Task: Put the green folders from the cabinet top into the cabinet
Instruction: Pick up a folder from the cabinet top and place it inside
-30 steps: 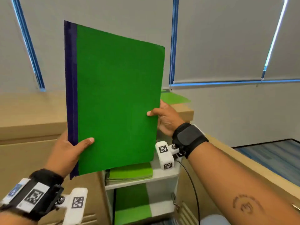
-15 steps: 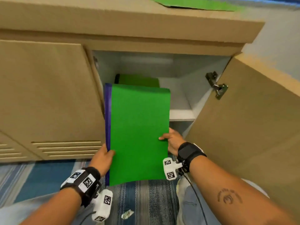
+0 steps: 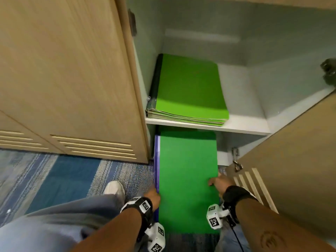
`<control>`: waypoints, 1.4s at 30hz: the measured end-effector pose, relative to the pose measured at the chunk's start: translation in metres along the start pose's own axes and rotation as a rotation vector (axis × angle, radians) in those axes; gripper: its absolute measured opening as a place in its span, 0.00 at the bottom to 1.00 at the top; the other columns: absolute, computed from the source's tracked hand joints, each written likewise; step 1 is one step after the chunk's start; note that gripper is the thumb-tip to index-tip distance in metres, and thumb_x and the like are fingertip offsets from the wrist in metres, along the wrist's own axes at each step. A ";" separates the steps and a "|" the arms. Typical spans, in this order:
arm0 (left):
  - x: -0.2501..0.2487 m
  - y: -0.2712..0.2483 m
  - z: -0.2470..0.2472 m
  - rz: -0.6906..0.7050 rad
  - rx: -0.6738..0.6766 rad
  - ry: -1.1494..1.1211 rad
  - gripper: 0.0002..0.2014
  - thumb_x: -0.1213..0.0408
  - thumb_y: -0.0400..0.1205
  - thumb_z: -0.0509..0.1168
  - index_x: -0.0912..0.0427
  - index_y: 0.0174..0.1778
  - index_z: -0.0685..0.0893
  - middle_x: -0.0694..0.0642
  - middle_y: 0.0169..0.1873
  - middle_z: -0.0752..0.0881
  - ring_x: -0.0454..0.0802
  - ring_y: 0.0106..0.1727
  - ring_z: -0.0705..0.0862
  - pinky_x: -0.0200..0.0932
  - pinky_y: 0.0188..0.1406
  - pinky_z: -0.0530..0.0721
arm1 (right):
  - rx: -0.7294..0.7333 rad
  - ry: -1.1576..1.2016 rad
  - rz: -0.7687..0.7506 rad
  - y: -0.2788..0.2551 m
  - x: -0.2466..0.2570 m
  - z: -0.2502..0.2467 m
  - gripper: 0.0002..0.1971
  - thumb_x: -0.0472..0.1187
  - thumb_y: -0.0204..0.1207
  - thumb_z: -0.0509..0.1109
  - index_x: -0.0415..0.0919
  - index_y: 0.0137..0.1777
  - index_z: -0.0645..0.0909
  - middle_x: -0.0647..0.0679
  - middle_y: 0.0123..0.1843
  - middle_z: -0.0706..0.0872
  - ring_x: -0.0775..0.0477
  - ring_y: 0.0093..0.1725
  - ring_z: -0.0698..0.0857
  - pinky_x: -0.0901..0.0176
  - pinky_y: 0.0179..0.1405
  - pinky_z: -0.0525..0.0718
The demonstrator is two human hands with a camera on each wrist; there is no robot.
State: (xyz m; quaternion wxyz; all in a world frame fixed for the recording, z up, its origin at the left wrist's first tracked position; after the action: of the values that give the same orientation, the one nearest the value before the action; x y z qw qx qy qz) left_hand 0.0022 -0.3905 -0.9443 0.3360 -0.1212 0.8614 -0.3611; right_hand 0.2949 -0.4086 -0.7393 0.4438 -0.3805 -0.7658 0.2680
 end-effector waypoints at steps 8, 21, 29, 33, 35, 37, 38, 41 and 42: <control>-0.125 -0.044 -0.085 0.147 -0.084 -0.272 0.17 0.72 0.78 0.63 0.51 0.59 0.84 0.57 0.51 0.89 0.58 0.50 0.87 0.48 0.55 0.85 | -0.159 0.202 -0.068 0.076 0.022 -0.005 0.24 0.24 0.70 0.68 0.38 0.66 0.72 0.33 0.57 0.84 0.36 0.53 0.84 0.45 0.57 0.84; -0.122 -0.011 -0.083 0.068 0.052 -0.059 0.51 0.61 0.58 0.83 0.55 0.77 0.64 0.60 0.66 0.77 0.60 0.63 0.82 0.55 0.67 0.81 | -0.119 0.254 -0.112 0.121 0.036 -0.003 0.27 0.19 0.76 0.57 0.32 0.75 0.71 0.32 0.70 0.80 0.31 0.59 0.84 0.43 0.59 0.82; -0.152 0.000 -0.074 0.487 0.058 1.081 0.56 0.67 0.72 0.73 0.49 0.84 0.37 0.60 0.82 0.30 0.63 0.83 0.33 0.65 0.81 0.42 | -0.011 0.010 -0.210 0.137 0.059 0.021 0.33 0.24 0.73 0.70 0.30 0.78 0.64 0.36 0.76 0.74 0.37 0.74 0.74 0.56 0.68 0.74; -0.156 0.016 -0.080 0.434 0.122 1.212 0.51 0.74 0.76 0.65 0.53 0.83 0.34 0.60 0.81 0.28 0.65 0.82 0.32 0.67 0.81 0.44 | 0.025 -0.301 -0.212 0.151 0.060 0.032 0.45 0.37 0.67 0.78 0.39 0.82 0.59 0.36 0.77 0.72 0.36 0.70 0.77 0.55 0.68 0.78; -0.155 0.023 -0.084 0.399 0.116 1.199 0.48 0.74 0.78 0.62 0.56 0.84 0.34 0.60 0.82 0.31 0.65 0.83 0.34 0.64 0.82 0.44 | 0.016 -0.519 -0.249 0.154 0.062 0.038 0.52 0.47 0.62 0.82 0.44 0.83 0.57 0.35 0.78 0.67 0.33 0.73 0.74 0.50 0.72 0.76; -0.152 0.027 -0.085 0.388 0.109 1.160 0.44 0.74 0.80 0.58 0.57 0.84 0.35 0.61 0.83 0.33 0.64 0.83 0.35 0.60 0.83 0.42 | 0.010 -0.717 -0.280 0.154 0.062 0.046 0.58 0.55 0.57 0.84 0.51 0.84 0.52 0.35 0.81 0.57 0.31 0.77 0.66 0.47 0.76 0.72; -0.151 0.028 -0.084 0.384 0.109 1.137 0.42 0.74 0.81 0.57 0.57 0.84 0.35 0.60 0.83 0.33 0.64 0.83 0.35 0.59 0.83 0.42 | 0.019 -0.810 -0.298 0.153 0.061 0.049 0.62 0.58 0.54 0.84 0.53 0.84 0.49 0.36 0.82 0.53 0.30 0.78 0.63 0.44 0.76 0.71; -0.150 0.026 -0.081 0.378 0.129 1.096 0.42 0.74 0.81 0.56 0.57 0.84 0.35 0.60 0.83 0.33 0.63 0.83 0.35 0.59 0.83 0.44 | 0.013 -1.087 -0.378 0.152 0.061 0.060 0.67 0.61 0.52 0.83 0.53 0.85 0.43 0.36 0.83 0.48 0.28 0.78 0.61 0.36 0.74 0.69; -0.150 0.024 -0.080 0.381 0.133 1.093 0.43 0.74 0.81 0.58 0.58 0.84 0.35 0.61 0.83 0.33 0.63 0.83 0.35 0.59 0.83 0.44 | -0.014 -1.143 -0.391 0.152 0.062 0.063 0.65 0.61 0.54 0.83 0.52 0.85 0.43 0.35 0.84 0.49 0.27 0.79 0.60 0.35 0.74 0.67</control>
State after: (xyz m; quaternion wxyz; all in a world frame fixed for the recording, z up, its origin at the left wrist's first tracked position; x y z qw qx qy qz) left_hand 0.0614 -0.2624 -0.8465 -0.0917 0.2613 0.8918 -0.3579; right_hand 0.2722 -0.2766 -0.8524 0.0006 -0.0316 -0.9405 0.3384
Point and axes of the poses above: each hand's wrist, its own y-axis towards the middle knuckle, its own z-axis out of the palm, x = y × z, the point moved 1 cm from there along y, towards the middle knuckle
